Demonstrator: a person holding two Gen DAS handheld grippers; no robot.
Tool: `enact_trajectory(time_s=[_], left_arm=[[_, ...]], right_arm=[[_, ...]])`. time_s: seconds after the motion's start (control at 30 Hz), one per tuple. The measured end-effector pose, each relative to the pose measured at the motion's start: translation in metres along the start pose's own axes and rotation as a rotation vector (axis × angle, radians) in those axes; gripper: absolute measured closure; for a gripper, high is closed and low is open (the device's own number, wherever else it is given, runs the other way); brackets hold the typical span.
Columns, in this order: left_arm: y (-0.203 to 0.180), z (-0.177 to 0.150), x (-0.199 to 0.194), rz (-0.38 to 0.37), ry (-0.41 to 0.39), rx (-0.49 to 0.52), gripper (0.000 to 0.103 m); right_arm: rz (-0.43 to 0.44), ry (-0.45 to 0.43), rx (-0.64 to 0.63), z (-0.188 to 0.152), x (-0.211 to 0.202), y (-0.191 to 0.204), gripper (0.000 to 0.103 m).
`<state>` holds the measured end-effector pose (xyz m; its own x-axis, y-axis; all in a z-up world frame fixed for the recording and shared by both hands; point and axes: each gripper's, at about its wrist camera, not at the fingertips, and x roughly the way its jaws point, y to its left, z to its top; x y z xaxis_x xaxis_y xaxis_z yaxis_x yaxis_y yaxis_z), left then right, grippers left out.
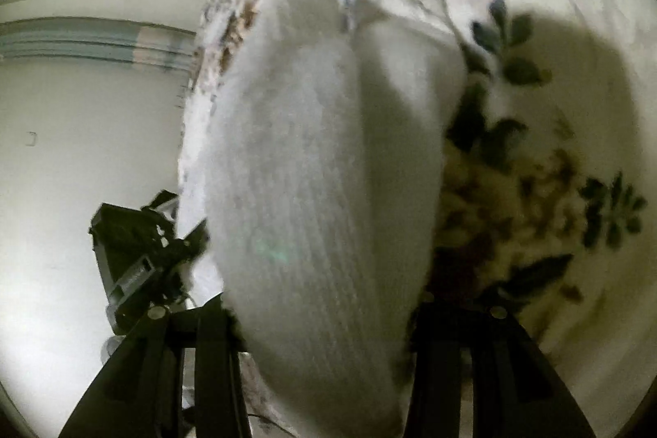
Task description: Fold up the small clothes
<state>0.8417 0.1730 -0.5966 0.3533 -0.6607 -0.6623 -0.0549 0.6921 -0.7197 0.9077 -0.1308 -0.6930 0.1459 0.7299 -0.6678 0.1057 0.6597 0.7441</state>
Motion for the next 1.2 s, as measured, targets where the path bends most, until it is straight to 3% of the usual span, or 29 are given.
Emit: enact_trajectory(time_s=[0.07, 0.2, 0.3, 0.37, 0.43, 0.5, 0.53, 0.57, 0.77, 0.97, 1.2], left_arm=[[0.002, -0.002, -0.002, 0.007, 0.003, -0.007, 0.07], [-0.011, -0.007, -0.014, 0.11, 0.002, 0.002, 0.066], [-0.03, -0.015, -0.028, 0.269, -0.023, 0.056, 0.063], [-0.046, -0.023, -0.035, 0.415, -0.053, 0.119, 0.062], [-0.062, -0.034, -0.042, 0.531, -0.081, 0.174, 0.057], [-0.079, -0.047, -0.047, 0.622, -0.107, 0.223, 0.029], [-0.084, -0.052, -0.05, 0.648, -0.115, 0.239, 0.008], [-0.092, -0.059, -0.053, 0.669, -0.129, 0.257, 0.0], [-0.138, -0.091, -0.087, 0.729, -0.21, 0.31, 0.0], [-0.192, -0.13, -0.142, 0.715, -0.258, 0.329, 0.0], [-0.264, -0.189, -0.216, 0.711, -0.315, 0.369, 0.0]], right_arm=[[-0.009, 0.013, 0.004, 0.006, 0.001, -0.004, 0.048], [-0.157, 0.01, -0.026, -0.001, -0.019, 0.003, 0.034], [-0.349, -0.04, -0.106, -0.019, -0.042, 0.021, 0.022], [-0.468, -0.072, -0.15, -0.031, -0.052, 0.037, 0.018], [-0.581, -0.109, -0.194, -0.052, -0.07, 0.057, 0.005], [-0.711, -0.153, -0.237, -0.072, -0.086, 0.079, 0.0], [-0.744, -0.17, -0.248, -0.085, -0.097, 0.086, 0.0], [-0.796, -0.199, -0.257, -0.094, -0.107, 0.093, 0.0], [-0.935, -0.322, -0.285, -0.153, -0.182, 0.13, 0.0], [-0.938, -0.41, -0.31, -0.205, -0.247, 0.186, 0.0], [-0.929, -0.501, -0.343, -0.29, -0.334, 0.252, 0.0]])
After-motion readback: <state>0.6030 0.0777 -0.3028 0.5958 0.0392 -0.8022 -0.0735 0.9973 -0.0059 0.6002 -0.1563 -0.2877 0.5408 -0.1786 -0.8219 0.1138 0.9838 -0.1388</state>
